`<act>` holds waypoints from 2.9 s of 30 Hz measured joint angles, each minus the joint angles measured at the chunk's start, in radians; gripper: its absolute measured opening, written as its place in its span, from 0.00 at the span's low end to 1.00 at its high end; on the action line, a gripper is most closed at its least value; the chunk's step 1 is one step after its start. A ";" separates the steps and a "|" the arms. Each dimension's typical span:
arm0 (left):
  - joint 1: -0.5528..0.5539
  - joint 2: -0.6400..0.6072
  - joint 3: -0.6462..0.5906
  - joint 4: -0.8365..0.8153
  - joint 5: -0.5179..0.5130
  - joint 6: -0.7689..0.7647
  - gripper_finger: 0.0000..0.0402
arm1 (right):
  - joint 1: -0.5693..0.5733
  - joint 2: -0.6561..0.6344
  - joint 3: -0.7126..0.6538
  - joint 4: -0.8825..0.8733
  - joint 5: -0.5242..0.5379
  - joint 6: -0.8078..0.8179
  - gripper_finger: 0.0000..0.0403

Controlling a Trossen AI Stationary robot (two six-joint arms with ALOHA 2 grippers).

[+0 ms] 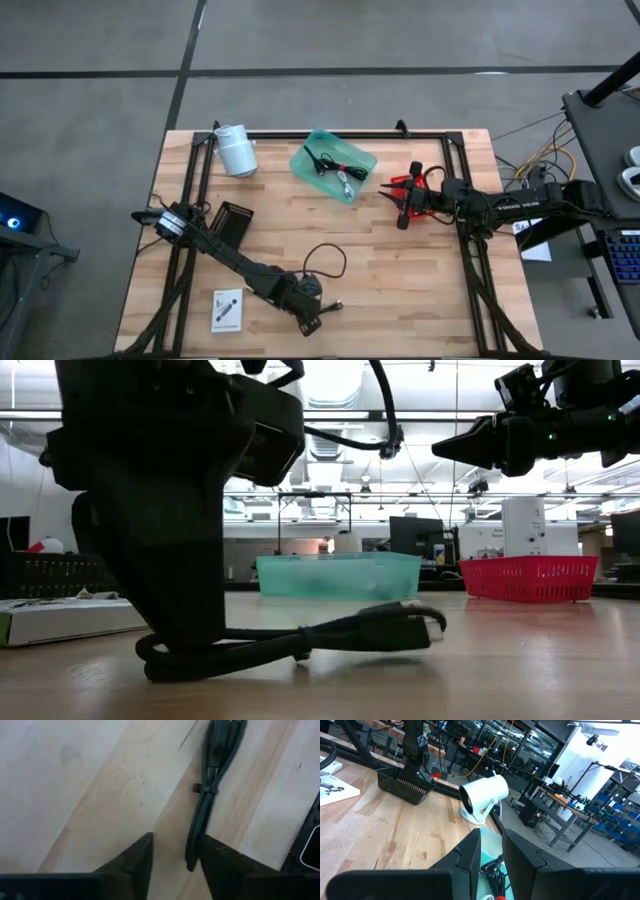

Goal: Pick and place items into bin
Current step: Put the black charger cable in the green bin, then put the top white card reader box into the black bin

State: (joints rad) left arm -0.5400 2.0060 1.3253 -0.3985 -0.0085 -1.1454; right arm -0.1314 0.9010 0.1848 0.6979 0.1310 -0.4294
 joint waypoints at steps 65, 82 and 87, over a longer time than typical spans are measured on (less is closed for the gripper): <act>1.003 -0.236 0.008 0.015 -0.049 1.520 0.22 | 0.000 -0.002 0.040 -0.008 0.000 -0.090 0.17; 0.777 -0.302 0.009 -0.433 -0.047 1.153 0.36 | 0.000 -0.002 0.040 -0.008 0.001 -0.173 0.17; 0.675 -0.302 -0.001 -0.466 -0.047 1.027 0.37 | 0.000 -0.002 0.040 -0.007 0.000 -0.185 0.17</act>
State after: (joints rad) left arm 0.1349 1.7042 1.3247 -0.8648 -0.0559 -0.1182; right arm -0.1314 0.8989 0.2249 0.6907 0.1314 -0.6140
